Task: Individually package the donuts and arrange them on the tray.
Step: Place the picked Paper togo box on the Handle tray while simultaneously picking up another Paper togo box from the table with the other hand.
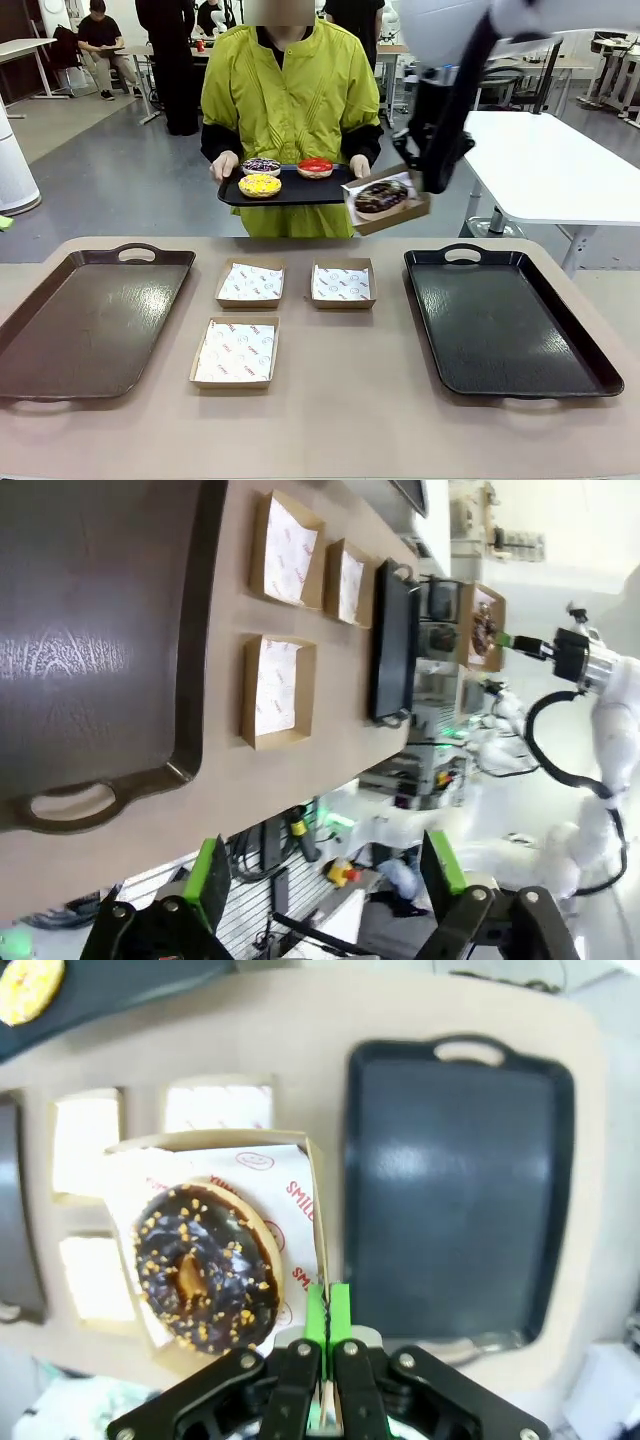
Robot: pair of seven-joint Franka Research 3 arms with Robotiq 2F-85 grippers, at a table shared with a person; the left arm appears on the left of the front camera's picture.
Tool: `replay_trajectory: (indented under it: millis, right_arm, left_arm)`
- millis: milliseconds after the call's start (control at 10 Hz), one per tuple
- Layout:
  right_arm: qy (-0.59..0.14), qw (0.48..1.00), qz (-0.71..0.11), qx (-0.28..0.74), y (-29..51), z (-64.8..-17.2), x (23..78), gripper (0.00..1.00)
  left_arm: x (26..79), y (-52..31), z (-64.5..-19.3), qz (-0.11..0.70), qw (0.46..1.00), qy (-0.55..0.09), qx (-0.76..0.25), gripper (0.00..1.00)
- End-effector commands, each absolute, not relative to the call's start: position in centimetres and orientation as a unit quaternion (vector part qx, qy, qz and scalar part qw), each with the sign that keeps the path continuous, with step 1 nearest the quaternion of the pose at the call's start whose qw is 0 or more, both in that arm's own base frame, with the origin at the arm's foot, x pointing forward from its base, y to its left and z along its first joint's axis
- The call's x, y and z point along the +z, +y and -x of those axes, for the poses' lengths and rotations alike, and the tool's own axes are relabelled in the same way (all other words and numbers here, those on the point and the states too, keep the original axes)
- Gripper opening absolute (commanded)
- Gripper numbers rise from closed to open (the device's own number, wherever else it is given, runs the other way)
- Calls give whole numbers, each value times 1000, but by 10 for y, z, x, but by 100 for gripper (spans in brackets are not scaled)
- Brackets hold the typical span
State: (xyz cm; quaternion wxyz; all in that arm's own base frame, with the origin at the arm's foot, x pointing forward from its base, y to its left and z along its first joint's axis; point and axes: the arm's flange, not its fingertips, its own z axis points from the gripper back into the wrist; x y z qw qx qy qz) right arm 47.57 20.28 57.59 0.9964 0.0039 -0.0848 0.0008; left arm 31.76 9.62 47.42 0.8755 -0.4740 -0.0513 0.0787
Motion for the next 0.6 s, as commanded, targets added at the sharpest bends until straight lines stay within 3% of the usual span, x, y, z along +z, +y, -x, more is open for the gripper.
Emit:
replay_trajectory:
  millis: [0, 300, 500]
  right_arm:
    - [-71, 996, -35, -28, 147, -454, 564, 1]
    - [-50, 996, -63, -26, 97, -470, 540, 1]
    - [-20, 997, -74, -15, 87, -465, 512, 1]
  left_arm:
    - [498, 44, -322, 392, 918, 0, 54, 100]
    - [509, -47, -326, 287, 957, -6, 31, 100]
    - [488, -100, -335, 212, 977, -15, 28, 100]
